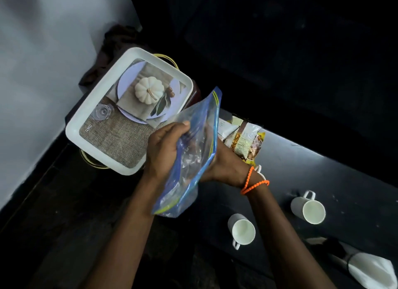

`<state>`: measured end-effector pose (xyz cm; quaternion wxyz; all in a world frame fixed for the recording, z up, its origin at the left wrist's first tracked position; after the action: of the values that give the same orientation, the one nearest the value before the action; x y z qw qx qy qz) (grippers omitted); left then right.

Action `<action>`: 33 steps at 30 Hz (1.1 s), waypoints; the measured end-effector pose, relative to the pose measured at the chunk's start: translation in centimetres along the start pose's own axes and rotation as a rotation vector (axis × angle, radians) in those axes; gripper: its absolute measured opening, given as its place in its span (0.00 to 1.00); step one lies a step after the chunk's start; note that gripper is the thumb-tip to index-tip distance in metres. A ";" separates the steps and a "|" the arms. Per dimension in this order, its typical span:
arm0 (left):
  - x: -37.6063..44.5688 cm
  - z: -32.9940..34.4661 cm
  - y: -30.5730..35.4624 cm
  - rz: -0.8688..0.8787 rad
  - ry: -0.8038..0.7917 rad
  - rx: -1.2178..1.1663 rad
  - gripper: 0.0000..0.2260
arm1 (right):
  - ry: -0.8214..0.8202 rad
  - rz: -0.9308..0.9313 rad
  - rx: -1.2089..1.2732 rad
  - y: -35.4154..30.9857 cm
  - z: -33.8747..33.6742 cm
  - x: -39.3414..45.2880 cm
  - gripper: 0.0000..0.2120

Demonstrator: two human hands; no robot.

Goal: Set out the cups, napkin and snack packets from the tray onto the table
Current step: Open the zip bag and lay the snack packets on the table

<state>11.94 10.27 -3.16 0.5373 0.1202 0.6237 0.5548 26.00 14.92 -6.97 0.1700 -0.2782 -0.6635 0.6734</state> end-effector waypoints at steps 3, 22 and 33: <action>0.9 1.3 0.3 -0.084 -0.127 0.069 0.17 | 0.078 0.057 0.145 0.1 -0.5 -0.6 0.40; 2.2 9.6 -5.2 -0.512 -0.347 0.136 0.19 | 0.530 0.118 -0.675 1.2 -7.8 -5.8 0.14; -1.7 20.7 -9.1 -0.161 -0.212 0.395 0.16 | 0.941 0.302 0.674 0.3 -11.0 -20.8 0.37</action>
<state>33.33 17.46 -5.73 0.6085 0.2304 0.6677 0.3616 49.01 11.26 -3.80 0.4268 -0.5688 -0.2197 0.6679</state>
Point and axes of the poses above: each hand's wrist, its own x-axis towards the middle knuckle, its own z-axis out of the palm, y = z × x, the point moved 1 cm from there along x, towards the middle knuckle, and after that the axes turned 6 degrees about -z, right-handed, at the moved point
